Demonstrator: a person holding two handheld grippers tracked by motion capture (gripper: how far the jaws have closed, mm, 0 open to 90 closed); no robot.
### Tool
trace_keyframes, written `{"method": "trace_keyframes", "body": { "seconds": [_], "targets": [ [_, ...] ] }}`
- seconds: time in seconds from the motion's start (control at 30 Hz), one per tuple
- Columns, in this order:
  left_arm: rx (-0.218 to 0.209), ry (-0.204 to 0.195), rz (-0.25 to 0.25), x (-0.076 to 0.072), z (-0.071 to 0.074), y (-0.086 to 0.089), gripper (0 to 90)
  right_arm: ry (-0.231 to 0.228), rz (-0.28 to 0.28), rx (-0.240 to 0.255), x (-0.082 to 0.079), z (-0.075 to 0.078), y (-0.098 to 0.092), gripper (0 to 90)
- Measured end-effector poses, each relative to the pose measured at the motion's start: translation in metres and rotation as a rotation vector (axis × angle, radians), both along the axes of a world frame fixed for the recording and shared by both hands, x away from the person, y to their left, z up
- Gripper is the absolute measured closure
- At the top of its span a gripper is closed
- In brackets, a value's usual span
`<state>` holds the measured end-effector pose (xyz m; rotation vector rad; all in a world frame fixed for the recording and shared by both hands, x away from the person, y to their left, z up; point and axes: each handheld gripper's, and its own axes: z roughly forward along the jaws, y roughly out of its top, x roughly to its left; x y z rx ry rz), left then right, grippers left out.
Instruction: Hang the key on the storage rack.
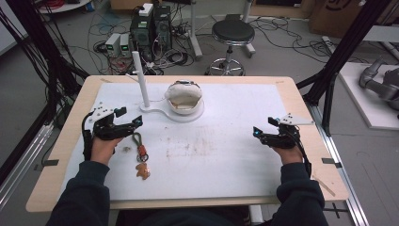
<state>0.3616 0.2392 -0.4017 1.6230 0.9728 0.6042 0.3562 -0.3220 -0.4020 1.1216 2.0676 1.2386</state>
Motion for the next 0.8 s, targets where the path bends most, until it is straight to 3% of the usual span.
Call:
{"method": "trace_keyframes", "body": {
  "seconds": [0.4,0.6,0.67,0.7,0.8],
  "targets": [
    [-0.004,0.038,0.008,-0.004,-0.005,0.0,21.4,0.01,-0.008,0.015,-0.001,-0.003,-0.002,22.0],
    [0.001,0.055,0.038,-0.006,-0.001,-0.001,21.7,0.008,0.001,0.016,-0.003,-0.003,-0.001,22.0],
    [0.005,0.058,0.038,-0.012,0.002,-0.002,21.9,0.004,0.001,0.018,-0.003,-0.003,0.0,22.0],
    [0.024,0.076,0.033,-0.02,0.004,-0.002,23.3,0.006,0.009,0.016,-0.003,-0.003,0.001,22.0],
    [0.023,0.114,0.05,-0.033,0.002,0.0,24.6,0.006,0.018,0.01,-0.002,-0.004,0.003,22.0]
  ]
}}
